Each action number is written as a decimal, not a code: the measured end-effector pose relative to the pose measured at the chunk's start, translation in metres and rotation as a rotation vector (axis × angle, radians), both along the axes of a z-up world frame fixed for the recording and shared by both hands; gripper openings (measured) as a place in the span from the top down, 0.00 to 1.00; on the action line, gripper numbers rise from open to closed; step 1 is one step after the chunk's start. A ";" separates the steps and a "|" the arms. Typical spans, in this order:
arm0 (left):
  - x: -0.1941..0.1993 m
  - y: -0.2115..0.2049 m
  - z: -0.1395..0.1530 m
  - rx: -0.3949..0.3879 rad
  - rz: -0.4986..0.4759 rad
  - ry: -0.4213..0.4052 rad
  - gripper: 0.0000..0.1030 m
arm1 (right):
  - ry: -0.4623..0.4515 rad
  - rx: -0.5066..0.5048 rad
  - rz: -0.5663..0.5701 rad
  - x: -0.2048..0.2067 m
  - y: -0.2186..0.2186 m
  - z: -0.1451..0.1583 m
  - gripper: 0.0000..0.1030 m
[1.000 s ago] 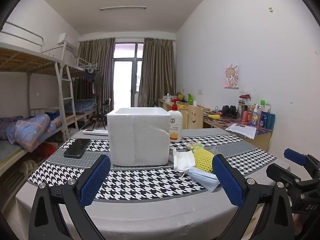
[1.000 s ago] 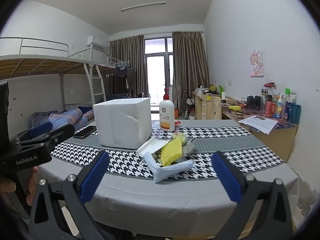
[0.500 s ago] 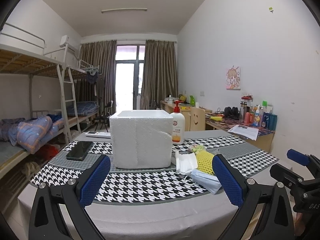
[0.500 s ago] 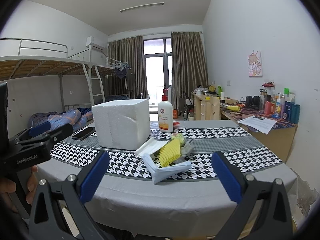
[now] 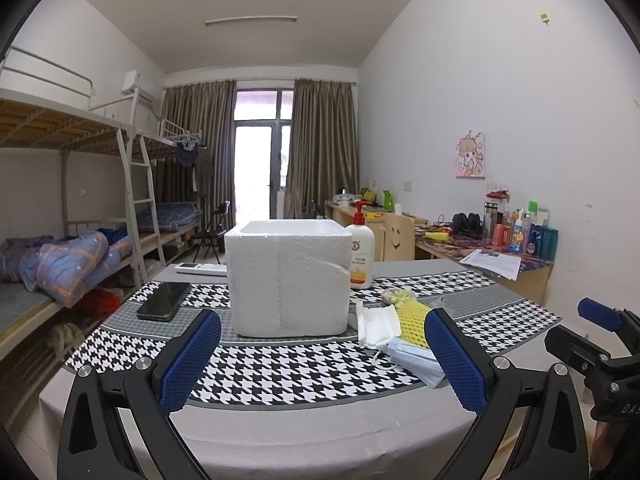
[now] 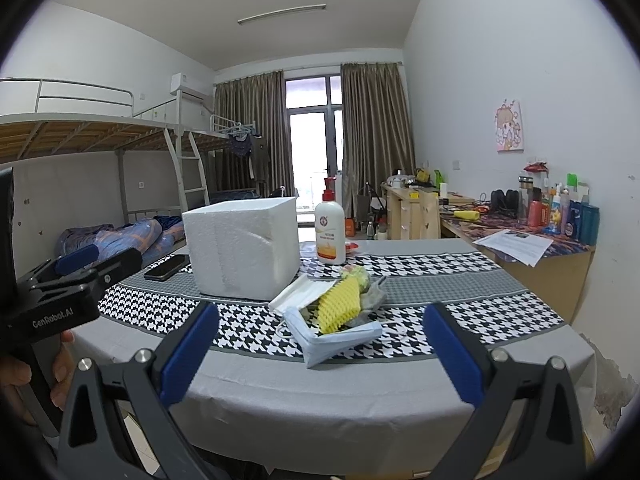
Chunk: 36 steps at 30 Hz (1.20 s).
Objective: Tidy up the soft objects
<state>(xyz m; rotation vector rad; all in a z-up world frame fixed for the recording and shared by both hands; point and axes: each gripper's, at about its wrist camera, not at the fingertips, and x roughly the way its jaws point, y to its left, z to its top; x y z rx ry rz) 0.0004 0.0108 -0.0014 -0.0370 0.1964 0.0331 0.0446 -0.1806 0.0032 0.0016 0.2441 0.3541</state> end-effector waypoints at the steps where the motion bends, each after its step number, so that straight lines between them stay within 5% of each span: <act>1: 0.000 0.000 0.000 -0.001 -0.003 0.000 0.01 | 0.001 0.001 0.001 0.000 0.000 0.000 0.00; 36: 0.037 0.002 0.000 -0.009 -0.026 0.046 0.01 | 0.047 -0.011 -0.018 0.030 0.005 -0.001 0.00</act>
